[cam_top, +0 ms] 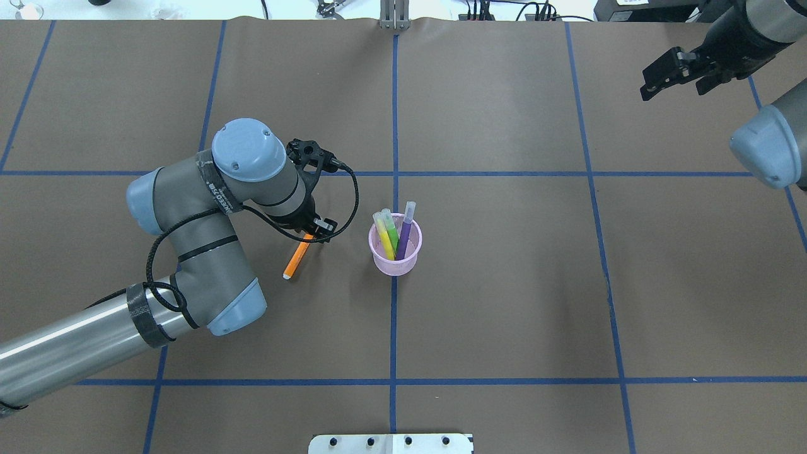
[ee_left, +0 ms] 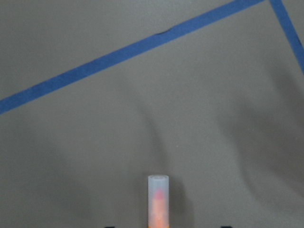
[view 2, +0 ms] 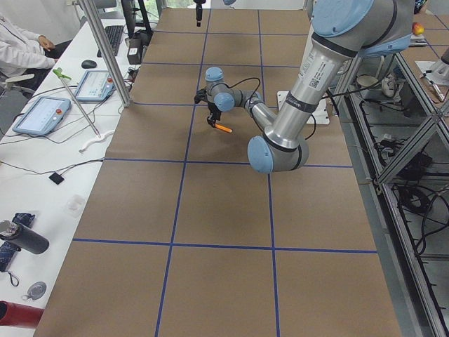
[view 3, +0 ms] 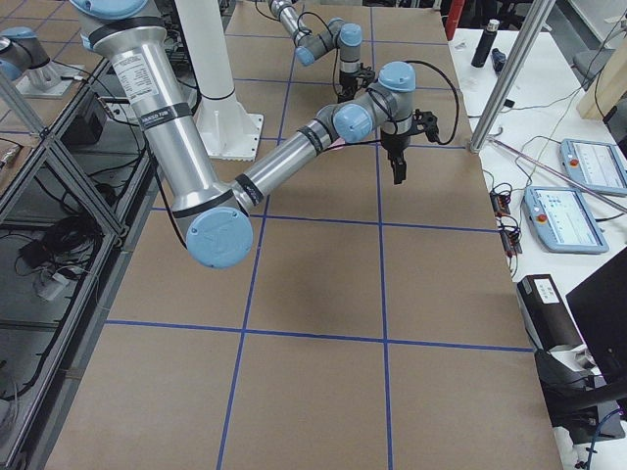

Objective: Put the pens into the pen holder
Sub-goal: 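Grasp the orange marker with the left gripper while the right arm withdraws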

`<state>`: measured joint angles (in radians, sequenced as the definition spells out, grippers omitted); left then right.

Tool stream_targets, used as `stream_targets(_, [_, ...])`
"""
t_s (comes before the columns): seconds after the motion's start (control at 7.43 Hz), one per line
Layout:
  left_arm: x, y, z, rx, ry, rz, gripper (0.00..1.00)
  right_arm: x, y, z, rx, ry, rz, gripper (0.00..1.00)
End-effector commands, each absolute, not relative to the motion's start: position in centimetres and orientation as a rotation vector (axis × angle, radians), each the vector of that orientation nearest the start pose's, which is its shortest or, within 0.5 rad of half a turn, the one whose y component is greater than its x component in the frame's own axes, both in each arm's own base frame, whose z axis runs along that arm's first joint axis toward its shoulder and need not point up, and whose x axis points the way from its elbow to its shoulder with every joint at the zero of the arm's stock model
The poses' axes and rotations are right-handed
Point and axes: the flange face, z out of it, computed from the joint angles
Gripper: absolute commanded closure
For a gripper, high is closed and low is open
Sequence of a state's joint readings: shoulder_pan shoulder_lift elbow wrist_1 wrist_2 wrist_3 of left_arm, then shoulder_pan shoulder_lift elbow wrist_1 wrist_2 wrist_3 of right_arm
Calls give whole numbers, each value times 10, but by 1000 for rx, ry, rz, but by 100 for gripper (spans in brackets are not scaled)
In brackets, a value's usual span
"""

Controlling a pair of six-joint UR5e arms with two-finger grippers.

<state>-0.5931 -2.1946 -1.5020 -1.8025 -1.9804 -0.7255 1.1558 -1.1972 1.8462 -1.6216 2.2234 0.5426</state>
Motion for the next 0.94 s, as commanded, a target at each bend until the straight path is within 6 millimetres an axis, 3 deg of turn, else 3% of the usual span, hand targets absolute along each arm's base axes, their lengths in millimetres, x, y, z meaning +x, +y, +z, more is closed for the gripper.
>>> stream_targets(0.0, [544,-479,296,222,845,400,55,-171,-573,332,218,-825,-73,0])
stream_targets(0.81, [546,-479,302,212,837,399,55,-172,-574,334,216,-823,-72,0])
